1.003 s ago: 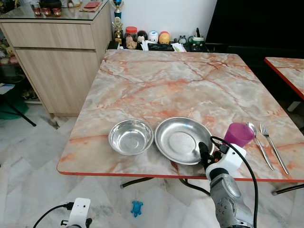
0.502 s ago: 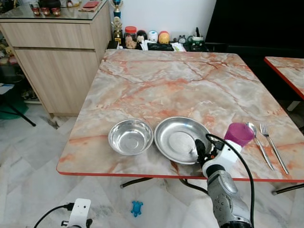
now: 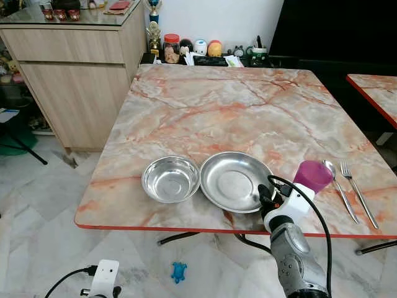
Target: Setting the table
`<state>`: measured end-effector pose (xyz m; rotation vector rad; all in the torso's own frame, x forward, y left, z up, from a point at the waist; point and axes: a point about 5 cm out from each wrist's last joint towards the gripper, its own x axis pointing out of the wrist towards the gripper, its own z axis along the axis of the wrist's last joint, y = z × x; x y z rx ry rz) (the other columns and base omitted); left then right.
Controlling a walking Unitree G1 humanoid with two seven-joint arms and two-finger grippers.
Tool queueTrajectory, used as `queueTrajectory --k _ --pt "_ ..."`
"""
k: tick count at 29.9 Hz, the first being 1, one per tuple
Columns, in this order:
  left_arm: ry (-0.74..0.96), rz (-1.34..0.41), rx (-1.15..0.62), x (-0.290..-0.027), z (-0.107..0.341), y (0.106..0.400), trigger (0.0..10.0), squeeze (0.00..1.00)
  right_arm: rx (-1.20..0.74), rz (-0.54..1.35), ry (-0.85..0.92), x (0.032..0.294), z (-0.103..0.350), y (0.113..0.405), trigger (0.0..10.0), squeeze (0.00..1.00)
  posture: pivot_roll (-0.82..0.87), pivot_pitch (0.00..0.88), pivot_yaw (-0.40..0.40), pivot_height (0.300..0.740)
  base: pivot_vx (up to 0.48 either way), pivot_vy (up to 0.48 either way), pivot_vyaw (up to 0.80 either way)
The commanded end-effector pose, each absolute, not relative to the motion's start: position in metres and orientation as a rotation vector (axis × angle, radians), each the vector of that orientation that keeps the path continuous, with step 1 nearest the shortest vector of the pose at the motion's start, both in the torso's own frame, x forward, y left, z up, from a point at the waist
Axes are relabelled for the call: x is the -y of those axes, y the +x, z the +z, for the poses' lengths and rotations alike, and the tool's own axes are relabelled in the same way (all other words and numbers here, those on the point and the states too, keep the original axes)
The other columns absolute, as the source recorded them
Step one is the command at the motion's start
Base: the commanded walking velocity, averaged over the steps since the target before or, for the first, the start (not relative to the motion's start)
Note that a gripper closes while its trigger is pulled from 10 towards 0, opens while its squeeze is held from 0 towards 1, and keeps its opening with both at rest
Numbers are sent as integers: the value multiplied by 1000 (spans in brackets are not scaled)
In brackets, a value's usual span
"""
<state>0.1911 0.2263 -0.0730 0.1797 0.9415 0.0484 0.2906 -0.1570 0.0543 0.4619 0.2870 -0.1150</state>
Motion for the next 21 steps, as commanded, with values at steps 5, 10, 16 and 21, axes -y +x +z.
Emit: queueTrajectory --k 5,10,16,21 --pt "184 25 -966 -223 -77 185 10000 0 -312 -118 449 155 51 290 10000 0 123 0 -66 740 0 0 0" --pt "185 25 -966 -223 -77 185 10000 0 -319 -139 437 157 49 289 10000 0 121 0 -65 740 0 0 0" --pt "186 26 -966 -223 -77 185 10000 0 -333 -165 445 159 45 287 10000 0 122 0 -64 740 0 0 0" --pt "187 24 -966 -223 -77 185 10000 0 -325 -150 450 157 47 287 10000 867 121 0 -64 740 0 0 0"
